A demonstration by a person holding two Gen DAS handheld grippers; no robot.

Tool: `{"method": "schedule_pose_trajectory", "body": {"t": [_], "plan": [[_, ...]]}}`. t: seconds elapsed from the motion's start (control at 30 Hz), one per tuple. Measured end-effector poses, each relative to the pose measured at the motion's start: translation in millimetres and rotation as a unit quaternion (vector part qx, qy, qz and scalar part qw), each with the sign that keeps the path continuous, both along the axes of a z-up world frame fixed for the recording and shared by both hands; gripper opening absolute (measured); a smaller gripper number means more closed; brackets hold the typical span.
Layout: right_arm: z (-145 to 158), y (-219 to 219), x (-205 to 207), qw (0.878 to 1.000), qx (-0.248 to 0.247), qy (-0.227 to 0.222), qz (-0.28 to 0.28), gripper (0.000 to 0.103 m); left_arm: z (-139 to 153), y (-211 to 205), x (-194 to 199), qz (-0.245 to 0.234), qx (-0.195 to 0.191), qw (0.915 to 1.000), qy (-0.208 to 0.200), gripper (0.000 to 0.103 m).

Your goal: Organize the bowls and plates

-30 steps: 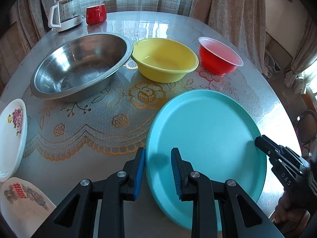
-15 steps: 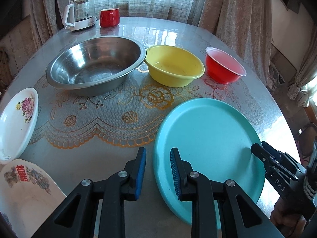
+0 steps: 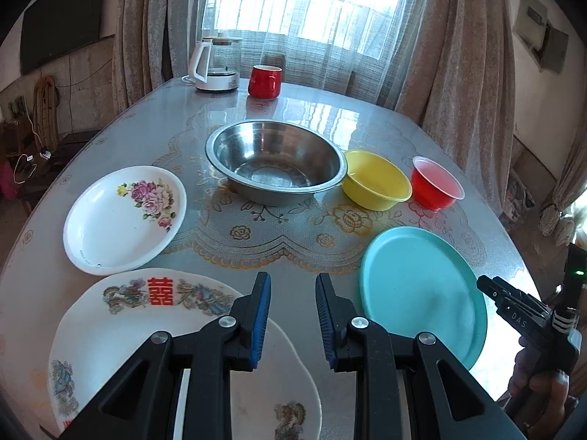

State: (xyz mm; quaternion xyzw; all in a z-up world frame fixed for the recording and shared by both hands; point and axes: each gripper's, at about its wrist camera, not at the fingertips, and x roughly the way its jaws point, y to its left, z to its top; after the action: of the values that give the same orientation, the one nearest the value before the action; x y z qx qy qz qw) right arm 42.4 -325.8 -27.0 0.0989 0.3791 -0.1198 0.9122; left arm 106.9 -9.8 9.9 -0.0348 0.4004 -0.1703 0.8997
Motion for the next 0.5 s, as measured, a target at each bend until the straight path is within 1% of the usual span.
{"method": "schedule_pose_trajectory", "body": {"t": [0.07, 0.1, 0.13, 0.17, 0.2, 0.23, 0.3, 0.37, 0.43, 0.5], "plan": [[8.8, 8.7, -1.5, 1.0, 0.001, -0.016, 0.019, 0.043, 2.9, 21.9, -5.0, 0.018, -0.004, 0.9998, -0.011, 0.026], [14.1, 14.6, -2.5, 0.999, 0.004, -0.028, 0.037, 0.044, 3.8, 32.6, -7.9, 0.027, -0.007, 0.9995, -0.017, 0.026], [19.7, 21.3, -2.0, 0.997, 0.011, -0.039, 0.059, 0.048, 4.6, 44.4, -10.9, 0.035, -0.009, 0.9991, -0.022, 0.027], [23.8, 28.5, -1.0, 0.995, 0.025, -0.046, 0.088, 0.055, 4.7, 55.2, -13.4, 0.044, -0.01, 0.9987, -0.024, 0.027], [26.8, 36.6, 1.3, 0.991, 0.045, -0.048, 0.12, 0.057, 4.4, 67.5, -16.6, 0.054, -0.011, 0.9981, -0.026, 0.027], [28.3, 46.1, 4.2, 0.985, 0.067, -0.048, 0.151, 0.059, 4.1, 79.3, -19.9, 0.065, -0.014, 0.9974, -0.028, 0.027], [28.1, 66.7, 10.5, 0.972, 0.104, -0.042, 0.205, 0.059, 2.7, 102.0, -26.1, 0.086, -0.019, 0.9956, -0.033, 0.027], [23.5, 89.8, 20.0, 0.955, 0.145, -0.023, 0.257, 0.059, -0.2, 123.9, -32.2, 0.106, -0.022, 0.9935, -0.035, 0.027], [16.3, 113.6, 29.2, 0.938, 0.178, -0.004, 0.296, 0.059, -2.1, 142.6, -39.4, 0.124, -0.021, 0.9913, -0.04, 0.028], [7.8, 139.1, 36.0, 0.928, 0.189, 0.016, 0.321, 0.059, -5.9, 158.1, -44.4, 0.14, -0.018, 0.9892, -0.04, 0.028]]}}
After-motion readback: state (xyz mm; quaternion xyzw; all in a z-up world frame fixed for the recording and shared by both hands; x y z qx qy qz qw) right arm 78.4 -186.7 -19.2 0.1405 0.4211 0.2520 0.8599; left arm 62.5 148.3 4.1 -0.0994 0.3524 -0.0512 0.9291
